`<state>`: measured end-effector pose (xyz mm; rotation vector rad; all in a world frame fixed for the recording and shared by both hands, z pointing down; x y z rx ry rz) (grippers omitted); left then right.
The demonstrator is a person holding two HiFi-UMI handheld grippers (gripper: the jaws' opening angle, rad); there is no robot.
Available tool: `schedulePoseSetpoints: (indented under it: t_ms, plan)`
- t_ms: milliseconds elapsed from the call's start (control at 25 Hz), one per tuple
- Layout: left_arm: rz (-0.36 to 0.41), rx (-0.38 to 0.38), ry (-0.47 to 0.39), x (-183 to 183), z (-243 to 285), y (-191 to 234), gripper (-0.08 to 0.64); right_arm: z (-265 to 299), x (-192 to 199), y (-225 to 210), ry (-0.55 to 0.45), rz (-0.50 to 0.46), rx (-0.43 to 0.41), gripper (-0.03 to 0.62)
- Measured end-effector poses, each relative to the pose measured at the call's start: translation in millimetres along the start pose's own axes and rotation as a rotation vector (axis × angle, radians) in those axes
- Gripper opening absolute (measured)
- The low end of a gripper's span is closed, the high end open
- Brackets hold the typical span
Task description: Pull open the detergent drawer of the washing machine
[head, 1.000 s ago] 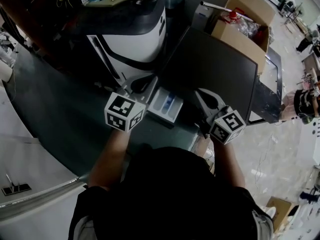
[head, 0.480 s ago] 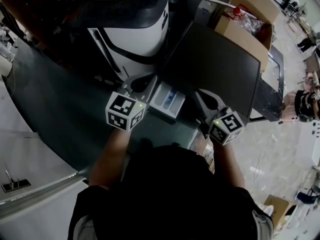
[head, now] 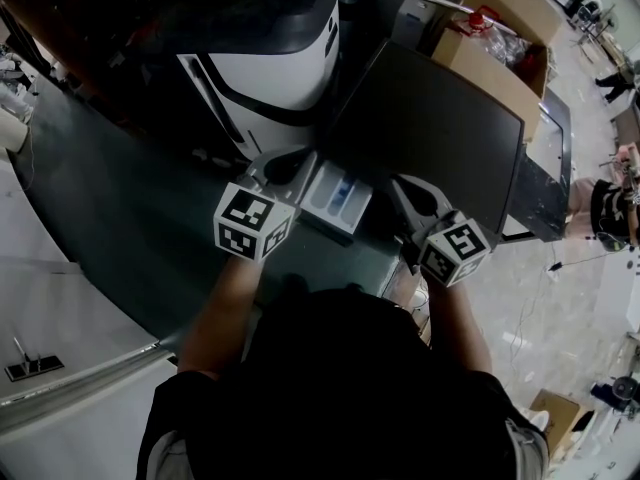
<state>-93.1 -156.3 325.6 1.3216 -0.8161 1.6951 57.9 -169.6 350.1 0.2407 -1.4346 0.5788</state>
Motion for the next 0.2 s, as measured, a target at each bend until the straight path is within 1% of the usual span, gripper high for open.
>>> schedulePoseSetpoints:
  t_ms: [200]
  plan:
    - [-0.002, -0.004, 0.005, 2.5, -1.9, 3.2, 0.011, 3.7, -0.9, 2.9, -0.004, -0.004, -0.01, 0.002]
Point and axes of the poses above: the fingertips, and each gripper's own axes: z forward along the fingers, y to its left, x out of its underside, the point moved 1 cm from there along -z, backward along the fingers, and after that the axes turned 3 degrees about x, right-handed, at the moved point
